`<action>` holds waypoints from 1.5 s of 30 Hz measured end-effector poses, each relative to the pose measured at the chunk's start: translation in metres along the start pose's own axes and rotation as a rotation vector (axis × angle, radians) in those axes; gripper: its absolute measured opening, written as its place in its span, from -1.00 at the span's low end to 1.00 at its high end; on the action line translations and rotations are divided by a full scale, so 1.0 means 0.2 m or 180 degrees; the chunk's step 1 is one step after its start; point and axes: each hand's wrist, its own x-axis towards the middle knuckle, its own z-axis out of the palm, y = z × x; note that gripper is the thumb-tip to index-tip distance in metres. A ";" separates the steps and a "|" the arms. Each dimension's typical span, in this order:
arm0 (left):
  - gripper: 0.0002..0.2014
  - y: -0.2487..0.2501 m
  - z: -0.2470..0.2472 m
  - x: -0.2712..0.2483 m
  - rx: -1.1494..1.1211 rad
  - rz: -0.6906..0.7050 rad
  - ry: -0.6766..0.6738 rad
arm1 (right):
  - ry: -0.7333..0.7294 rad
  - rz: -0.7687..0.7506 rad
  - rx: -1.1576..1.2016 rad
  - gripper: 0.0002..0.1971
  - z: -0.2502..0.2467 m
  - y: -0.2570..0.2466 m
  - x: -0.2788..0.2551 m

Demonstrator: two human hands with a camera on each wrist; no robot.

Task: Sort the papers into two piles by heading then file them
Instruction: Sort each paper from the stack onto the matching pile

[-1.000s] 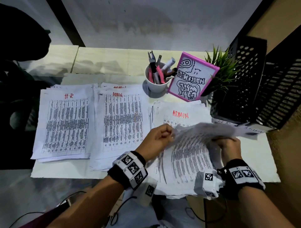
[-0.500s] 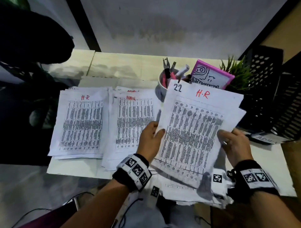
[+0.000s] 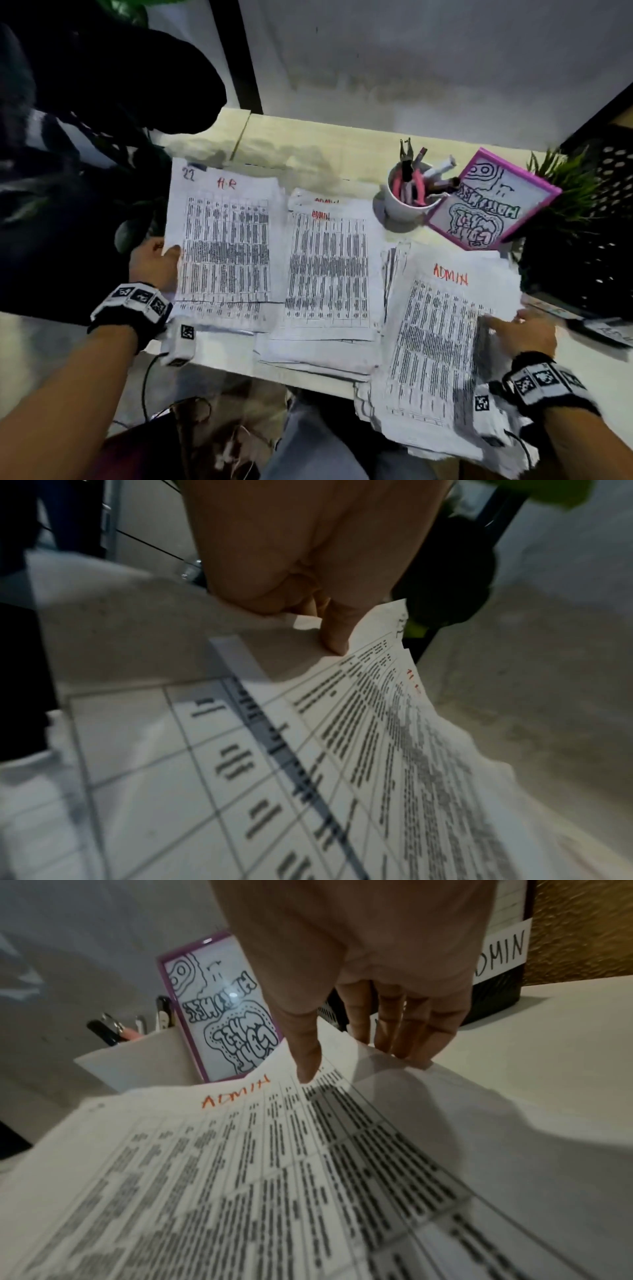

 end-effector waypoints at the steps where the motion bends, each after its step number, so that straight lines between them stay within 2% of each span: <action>1: -0.81 -0.03 0.00 0.02 0.0113 0.0005 0.0039 | -0.0017 0.0035 -0.0152 -0.34 0.01 0.01 0.00; 5: -0.82 -0.08 0.03 0.05 0.0508 -0.0137 -0.0077 | 0.0091 0.0084 -0.0215 -0.35 0.02 0.02 -0.03; 9: -0.72 -0.06 0.07 0.09 0.1028 -0.0138 -0.0463 | 0.0379 0.0024 0.0206 -0.53 0.02 0.02 -0.04; 11: -0.59 -0.02 0.10 0.09 0.1280 -0.0189 -0.0200 | 0.0467 -0.0048 0.0359 -0.70 0.01 0.02 -0.04; 13: -0.44 0.05 0.16 0.05 0.1629 -0.0161 0.0346 | 0.0520 -0.0125 0.0530 -0.79 -0.01 0.02 -0.03; 15: -0.37 0.15 0.26 -0.04 0.1581 0.0276 0.0489 | 0.0542 -0.0214 0.0665 -0.82 -0.03 0.02 -0.03; 17: -0.36 0.24 0.39 -0.16 0.1305 0.0826 0.0217 | 0.0566 -0.0249 0.0744 -0.84 -0.02 0.04 0.00; 22: -0.55 0.48 0.81 -0.58 0.0466 0.1755 -0.0931 | 0.0598 -0.0518 0.0564 -0.88 -0.03 0.08 0.03; 25: -0.66 0.57 1.01 -0.80 0.0169 0.1895 -0.1645 | 0.0595 -0.0711 0.0533 -0.78 -0.07 0.09 0.03; 27: -0.73 0.60 1.12 -0.91 0.0231 0.1968 -0.1937 | 0.0590 -0.0787 0.0673 -0.76 -0.10 0.11 0.03; 29: -0.74 0.60 1.21 -0.99 0.0345 0.1862 -0.2074 | 0.0576 -0.0922 0.0731 -0.84 -0.12 0.12 0.02; 31: -0.71 0.60 1.28 -1.04 0.0568 0.1653 -0.2065 | 0.0463 -0.0823 0.1208 -0.90 -0.15 0.13 -0.02; 34: -0.66 0.61 1.34 -1.07 0.0854 0.1404 -0.1977 | 0.0289 -0.0375 0.2359 -0.72 -0.19 0.14 -0.07; 37: -0.63 0.64 1.36 -1.07 0.0900 0.1203 -0.1935 | 0.0116 -0.0292 0.3007 -0.63 -0.23 0.13 -0.14; 39: -0.63 0.65 1.37 -1.07 0.0839 0.0995 -0.1922 | -0.0033 -0.0378 0.3074 -0.55 -0.25 0.14 -0.17; 41: -0.66 0.64 1.38 -1.07 0.0709 0.0877 -0.1902 | -0.0259 -0.0382 0.2824 -0.54 -0.27 0.17 -0.17; 42: -0.66 0.63 1.38 -1.07 0.0668 0.0881 -0.1909 | -0.0293 -0.0358 0.2739 -0.45 -0.26 0.20 -0.16; 45: -0.47 0.61 1.40 -1.08 0.0615 0.0855 -0.2028 | -0.0362 -0.0253 0.2906 -0.43 -0.24 0.25 -0.14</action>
